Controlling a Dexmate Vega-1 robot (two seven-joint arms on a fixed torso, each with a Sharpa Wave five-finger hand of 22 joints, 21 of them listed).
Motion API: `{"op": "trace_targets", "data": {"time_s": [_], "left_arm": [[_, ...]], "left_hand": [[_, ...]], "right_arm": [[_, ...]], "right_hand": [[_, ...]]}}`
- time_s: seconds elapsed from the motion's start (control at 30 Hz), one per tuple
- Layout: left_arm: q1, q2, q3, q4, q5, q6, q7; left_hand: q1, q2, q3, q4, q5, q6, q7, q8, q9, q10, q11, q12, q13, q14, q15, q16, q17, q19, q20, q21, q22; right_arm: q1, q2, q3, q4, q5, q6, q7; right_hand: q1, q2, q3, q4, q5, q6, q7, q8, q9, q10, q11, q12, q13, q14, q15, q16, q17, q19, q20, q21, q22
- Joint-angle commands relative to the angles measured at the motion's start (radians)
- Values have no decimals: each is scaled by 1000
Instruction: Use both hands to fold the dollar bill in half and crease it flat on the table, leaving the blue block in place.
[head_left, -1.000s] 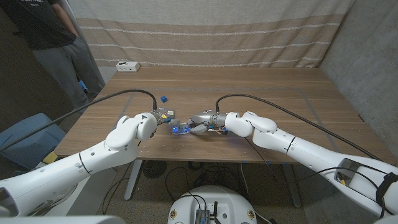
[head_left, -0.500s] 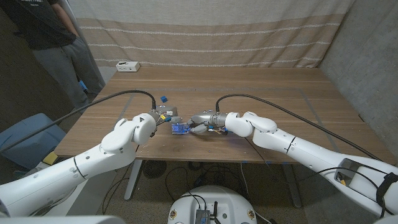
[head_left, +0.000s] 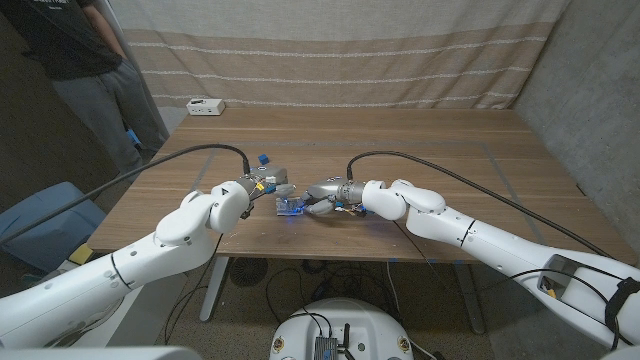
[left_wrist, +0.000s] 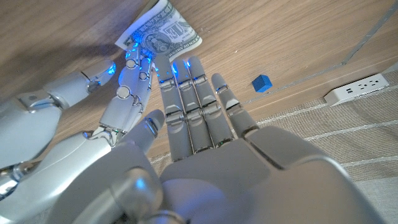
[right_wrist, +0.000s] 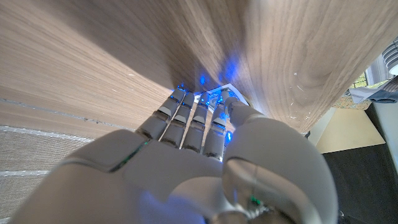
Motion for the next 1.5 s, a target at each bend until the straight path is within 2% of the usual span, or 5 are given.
{"op": "trace_targets", "data": {"time_s": [0.03,0.6,0.73,1.1,1.5], "left_arm": [[-38,-5,42,2,52,43,-92],[-89,-40,101,39,125,65,-210],[-109,-55,120,49,144,89,-266],[-145,-75,159,67,203,118,-363],[-131,-81,138,77,194,96,-338]], "left_hand": [[12,17,13,3,7,19,1,10,6,18,0,8,7,18,-3,8,3,16,0,12,6],[3,7,25,12,11,18,1,0,-3,9,-7,1,17,10,-16,-9,-10,19,-6,27,10],[-16,4,21,31,8,-20,-3,-25,-11,-33,-6,-20,23,-34,-10,-40,-23,-15,3,23,10],[-35,2,14,52,4,-29,-4,-34,-15,-46,-8,-29,26,-59,-9,-59,-30,-36,12,19,9],[-53,2,11,72,2,-49,-5,-49,-19,-62,-7,-40,29,-82,-5,-78,-38,-55,14,16,6]], "right_arm": [[0,1,-2,-2,2,-1,4],[-2,-1,3,3,13,5,3],[-2,0,3,5,14,5,1],[2,4,2,17,19,16,-6],[7,6,1,22,22,15,-2]], "right_hand": [[15,1,0,-5,-3,-1,0,-1,2,-2,1,0,4,8,-77,4,0,2,8,6,3],[17,1,-3,-7,-3,-3,0,-1,2,-3,2,0,4,6,-74,3,0,2,9,6,3],[17,1,-4,-7,-3,-3,0,-1,2,-4,1,-1,4,7,-74,4,-1,2,9,6,3],[19,2,-5,-9,-3,-5,1,-1,2,-7,1,-1,4,5,-72,3,-1,1,9,6,3],[22,2,-7,-11,-3,-9,0,-1,2,-11,-4,-2,4,5,-71,3,-2,0,9,6,3]]}}
